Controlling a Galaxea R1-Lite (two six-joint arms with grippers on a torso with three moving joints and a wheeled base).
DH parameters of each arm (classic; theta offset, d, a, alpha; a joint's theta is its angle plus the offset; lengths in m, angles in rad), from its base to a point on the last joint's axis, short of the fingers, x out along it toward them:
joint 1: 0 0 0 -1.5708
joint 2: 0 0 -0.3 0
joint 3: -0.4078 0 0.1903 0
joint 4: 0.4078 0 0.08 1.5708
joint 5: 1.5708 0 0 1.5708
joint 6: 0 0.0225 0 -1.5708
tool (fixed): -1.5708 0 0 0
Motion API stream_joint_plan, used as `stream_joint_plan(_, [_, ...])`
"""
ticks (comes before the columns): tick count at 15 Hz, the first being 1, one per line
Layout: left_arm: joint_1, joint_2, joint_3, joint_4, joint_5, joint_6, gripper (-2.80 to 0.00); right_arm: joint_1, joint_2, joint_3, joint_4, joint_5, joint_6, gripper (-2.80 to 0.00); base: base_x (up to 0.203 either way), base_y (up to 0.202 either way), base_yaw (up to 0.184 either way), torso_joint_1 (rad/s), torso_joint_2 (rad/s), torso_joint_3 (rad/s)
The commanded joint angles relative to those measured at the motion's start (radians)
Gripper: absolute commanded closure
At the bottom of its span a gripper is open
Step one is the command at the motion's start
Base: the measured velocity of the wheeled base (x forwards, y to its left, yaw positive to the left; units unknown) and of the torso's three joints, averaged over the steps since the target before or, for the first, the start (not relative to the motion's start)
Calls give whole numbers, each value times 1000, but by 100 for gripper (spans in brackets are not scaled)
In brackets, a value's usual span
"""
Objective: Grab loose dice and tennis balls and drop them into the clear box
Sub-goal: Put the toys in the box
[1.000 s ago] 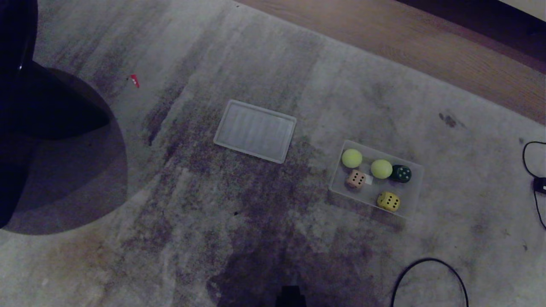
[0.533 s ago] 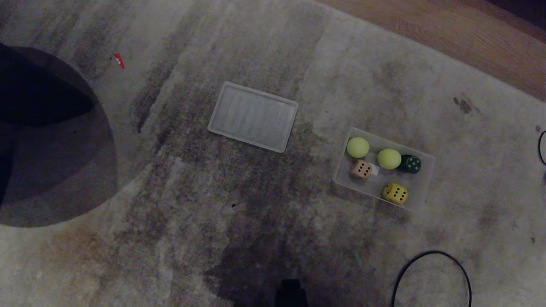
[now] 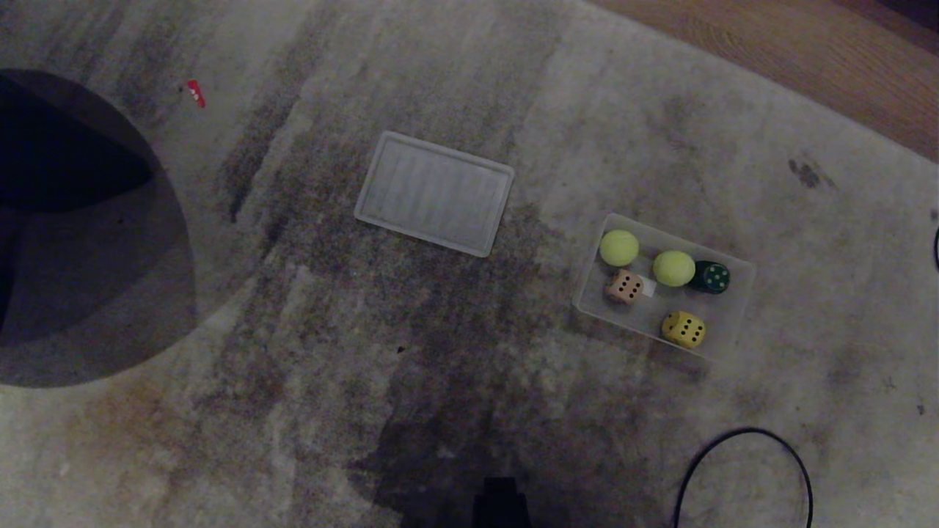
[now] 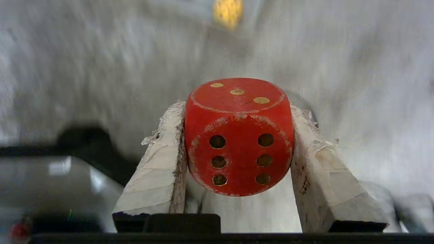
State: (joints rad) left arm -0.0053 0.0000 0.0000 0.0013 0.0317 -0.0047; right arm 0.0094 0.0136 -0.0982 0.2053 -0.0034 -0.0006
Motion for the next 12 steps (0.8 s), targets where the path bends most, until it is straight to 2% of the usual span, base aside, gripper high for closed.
stream_joint_plan(1, [0,2,2,0,1,-3,0,-4,121,-70,-9,0,10,0,0,0,0,0,0,0])
stream_joint_plan(3, [1,2,2,0,1,-3,0,-4,331,-141,-44,0,80,0,0,0,0,0,0,0])
stream_joint_plan(5, [-1,2,2,0,1,-3,0,-7,580,-198,-148,-10,140,0,0,0,0,0,0,0])
stream_joint_plan(9, [1,2,2,0,1,-3,0,-11,1081,-268,-536,-61,222,0,0,0,0,0,0,0])
stream_joint_plan(12, [-1,2,2,0,1,-3,0,-7,1417,-376,-784,-90,327,0,0,0,0,0,0,0])
